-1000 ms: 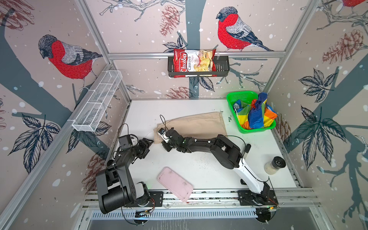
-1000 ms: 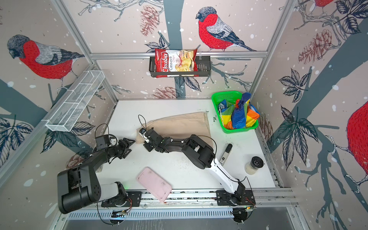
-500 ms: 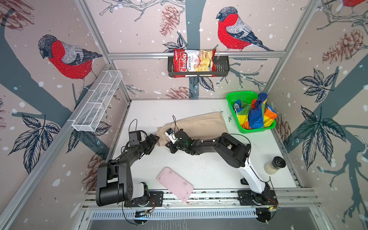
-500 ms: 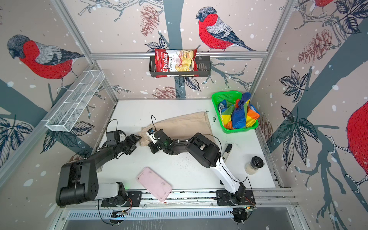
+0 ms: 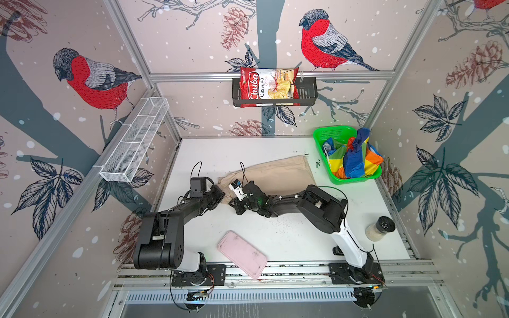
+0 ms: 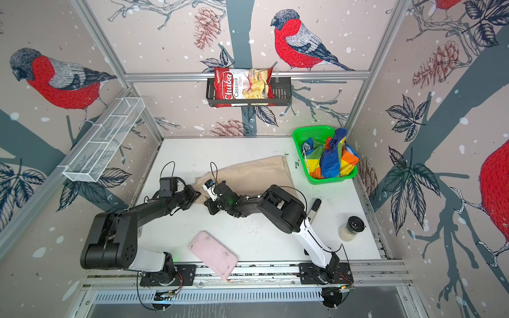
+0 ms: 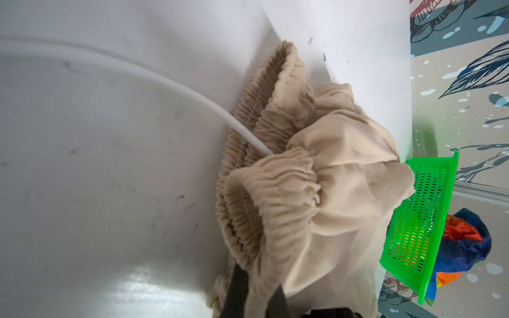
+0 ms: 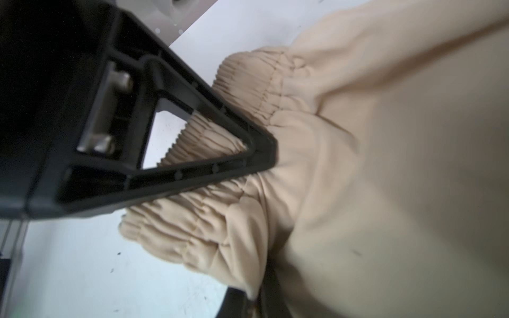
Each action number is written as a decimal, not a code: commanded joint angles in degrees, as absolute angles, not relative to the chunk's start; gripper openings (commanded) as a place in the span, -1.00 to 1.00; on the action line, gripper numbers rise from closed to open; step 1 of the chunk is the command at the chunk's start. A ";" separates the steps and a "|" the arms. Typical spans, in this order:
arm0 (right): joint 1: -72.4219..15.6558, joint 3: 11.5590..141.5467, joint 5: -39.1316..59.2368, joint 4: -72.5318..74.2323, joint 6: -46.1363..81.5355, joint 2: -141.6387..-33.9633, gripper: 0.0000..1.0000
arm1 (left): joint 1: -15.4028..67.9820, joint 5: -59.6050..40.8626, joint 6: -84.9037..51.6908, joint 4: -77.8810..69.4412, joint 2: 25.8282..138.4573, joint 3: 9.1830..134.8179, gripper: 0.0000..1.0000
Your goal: Fold and stack the shorts
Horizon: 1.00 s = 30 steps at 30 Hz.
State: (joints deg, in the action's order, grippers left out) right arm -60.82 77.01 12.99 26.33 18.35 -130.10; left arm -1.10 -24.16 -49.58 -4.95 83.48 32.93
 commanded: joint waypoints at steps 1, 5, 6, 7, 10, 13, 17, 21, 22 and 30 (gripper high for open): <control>-60.61 74.26 12.31 25.41 22.48 -125.08 -0.10 | -1.13 -20.61 -46.04 -0.43 83.92 36.91 -1.00; -59.16 63.91 7.91 28.85 25.49 -112.22 0.40 | -0.88 -18.80 -43.54 8.18 83.29 42.13 -1.00; -58.77 62.12 4.95 27.78 24.73 -109.37 0.40 | -0.80 -17.95 -42.40 10.83 83.00 43.79 -1.00; -58.28 61.02 2.13 26.44 24.33 -107.54 0.37 | -0.66 -17.01 -41.34 13.21 82.73 45.26 -1.00; -55.61 58.15 -4.24 22.86 27.43 -105.17 -0.65 | -0.52 -13.40 -38.35 19.79 81.89 49.68 -1.00; -52.92 57.93 -3.32 20.79 32.57 -107.99 -1.00 | -0.40 -12.66 -37.25 22.92 80.82 52.54 -1.00; -52.47 63.99 -2.18 16.99 35.66 -115.42 -1.00 | -0.26 -12.61 -36.54 25.00 80.06 54.75 -1.00; -52.85 68.17 2.49 19.23 39.86 -121.93 -1.00 | -0.15 -13.45 -35.51 27.86 81.36 58.14 -1.00; -53.36 69.41 3.60 19.60 40.71 -123.55 -1.00 | -0.16 -13.97 -35.37 28.65 81.72 59.73 -1.00; -55.51 75.26 15.26 27.75 42.37 -132.53 -1.00 | 2.13 -14.75 -34.86 34.90 83.79 71.85 -1.00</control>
